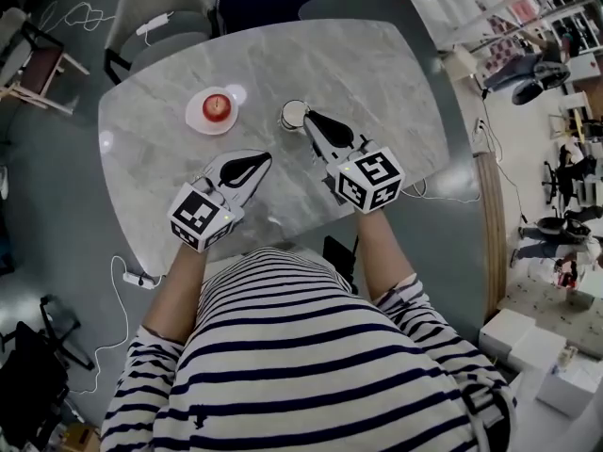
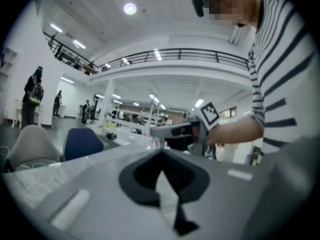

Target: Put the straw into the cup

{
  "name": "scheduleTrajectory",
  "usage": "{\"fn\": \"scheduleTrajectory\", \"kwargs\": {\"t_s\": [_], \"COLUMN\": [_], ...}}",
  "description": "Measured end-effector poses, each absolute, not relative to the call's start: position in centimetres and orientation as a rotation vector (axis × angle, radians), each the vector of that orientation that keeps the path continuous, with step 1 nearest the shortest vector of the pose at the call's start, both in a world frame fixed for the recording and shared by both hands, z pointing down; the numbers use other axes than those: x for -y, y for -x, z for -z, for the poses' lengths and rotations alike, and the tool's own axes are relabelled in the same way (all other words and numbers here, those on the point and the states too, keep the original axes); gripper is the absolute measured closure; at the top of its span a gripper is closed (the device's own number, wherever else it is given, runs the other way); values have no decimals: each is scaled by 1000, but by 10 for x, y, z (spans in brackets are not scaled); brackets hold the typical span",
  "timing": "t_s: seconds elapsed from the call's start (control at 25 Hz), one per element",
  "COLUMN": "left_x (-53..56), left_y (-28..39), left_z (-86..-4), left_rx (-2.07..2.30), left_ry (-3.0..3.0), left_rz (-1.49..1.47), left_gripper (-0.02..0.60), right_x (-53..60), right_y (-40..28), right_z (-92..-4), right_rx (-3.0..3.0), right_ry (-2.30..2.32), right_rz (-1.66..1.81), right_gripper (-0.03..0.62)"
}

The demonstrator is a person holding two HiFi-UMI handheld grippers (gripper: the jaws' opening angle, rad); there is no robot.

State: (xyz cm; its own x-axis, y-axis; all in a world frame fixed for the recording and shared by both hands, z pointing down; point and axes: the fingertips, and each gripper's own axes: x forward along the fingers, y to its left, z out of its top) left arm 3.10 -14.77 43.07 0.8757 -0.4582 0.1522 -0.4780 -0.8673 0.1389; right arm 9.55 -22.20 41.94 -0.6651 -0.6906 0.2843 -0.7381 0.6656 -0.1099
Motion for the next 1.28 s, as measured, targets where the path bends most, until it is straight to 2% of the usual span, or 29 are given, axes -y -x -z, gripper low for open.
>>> {"fn": "scheduleTrajectory", "kwargs": {"t_s": [0.48, 1.28], "left_x": [142, 149], "left_y": [-31, -29], "left_z": [-431, -438], "left_rx": [700, 677], "left_ry": [-2882, -2862], "left_rz": [-186, -197], "left_gripper": [575, 575], "right_x": [261, 311], "right_y": [-122, -130], "right_z": [-384, -409], "right_rx": [2795, 2766], "right_ry": [-1398, -1566], "right_rz": [-389, -335], "right_gripper": [585, 585]}}
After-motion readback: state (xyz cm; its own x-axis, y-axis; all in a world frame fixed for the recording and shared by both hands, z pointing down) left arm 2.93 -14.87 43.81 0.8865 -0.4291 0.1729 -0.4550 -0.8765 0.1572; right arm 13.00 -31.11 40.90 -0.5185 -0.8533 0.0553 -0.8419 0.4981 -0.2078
